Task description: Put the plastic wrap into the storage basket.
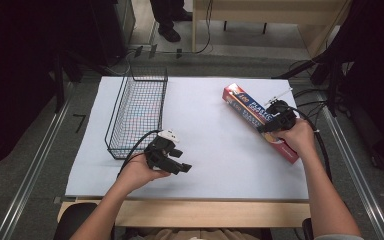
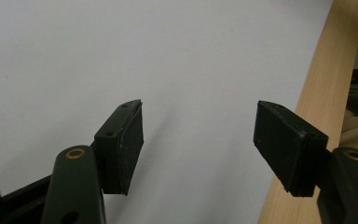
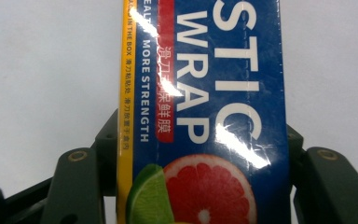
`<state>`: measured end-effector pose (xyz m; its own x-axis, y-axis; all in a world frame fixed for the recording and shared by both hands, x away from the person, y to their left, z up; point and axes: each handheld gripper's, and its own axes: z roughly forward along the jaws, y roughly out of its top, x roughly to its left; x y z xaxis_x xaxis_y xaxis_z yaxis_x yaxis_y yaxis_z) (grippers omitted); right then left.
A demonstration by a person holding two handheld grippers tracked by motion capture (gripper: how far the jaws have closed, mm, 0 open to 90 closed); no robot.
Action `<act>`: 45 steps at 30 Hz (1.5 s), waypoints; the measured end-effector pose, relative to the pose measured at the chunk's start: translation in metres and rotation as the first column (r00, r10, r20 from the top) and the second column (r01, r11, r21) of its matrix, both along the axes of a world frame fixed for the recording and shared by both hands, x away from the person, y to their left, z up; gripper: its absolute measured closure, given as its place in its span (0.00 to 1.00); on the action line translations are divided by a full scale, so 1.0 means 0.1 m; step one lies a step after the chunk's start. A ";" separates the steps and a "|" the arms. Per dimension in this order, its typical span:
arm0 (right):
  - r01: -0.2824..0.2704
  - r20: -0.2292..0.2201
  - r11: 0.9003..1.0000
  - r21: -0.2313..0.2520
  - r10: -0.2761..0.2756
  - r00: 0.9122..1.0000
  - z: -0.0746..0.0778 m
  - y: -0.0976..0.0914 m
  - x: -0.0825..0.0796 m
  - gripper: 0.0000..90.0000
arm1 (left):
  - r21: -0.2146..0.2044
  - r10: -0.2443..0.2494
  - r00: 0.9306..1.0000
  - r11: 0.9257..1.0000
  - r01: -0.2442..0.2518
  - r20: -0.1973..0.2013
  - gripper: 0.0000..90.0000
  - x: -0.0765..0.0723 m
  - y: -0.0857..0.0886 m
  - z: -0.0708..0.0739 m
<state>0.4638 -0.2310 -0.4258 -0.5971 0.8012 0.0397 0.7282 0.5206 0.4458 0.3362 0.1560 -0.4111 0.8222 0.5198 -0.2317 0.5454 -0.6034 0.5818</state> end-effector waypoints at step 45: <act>-0.309 -0.031 0.949 0.065 0.311 0.950 0.11 0.42 -0.92 0.46 | 0.008 -0.073 0.997 0.997 0.073 0.038 0.21 -0.01 0.00 0.28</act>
<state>0.3714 -0.1886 -0.4153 -0.8125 0.5724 0.1107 0.5533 0.6972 0.4557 0.3354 0.1556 -0.3831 0.8662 0.4595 -0.1964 0.4775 -0.6449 0.5968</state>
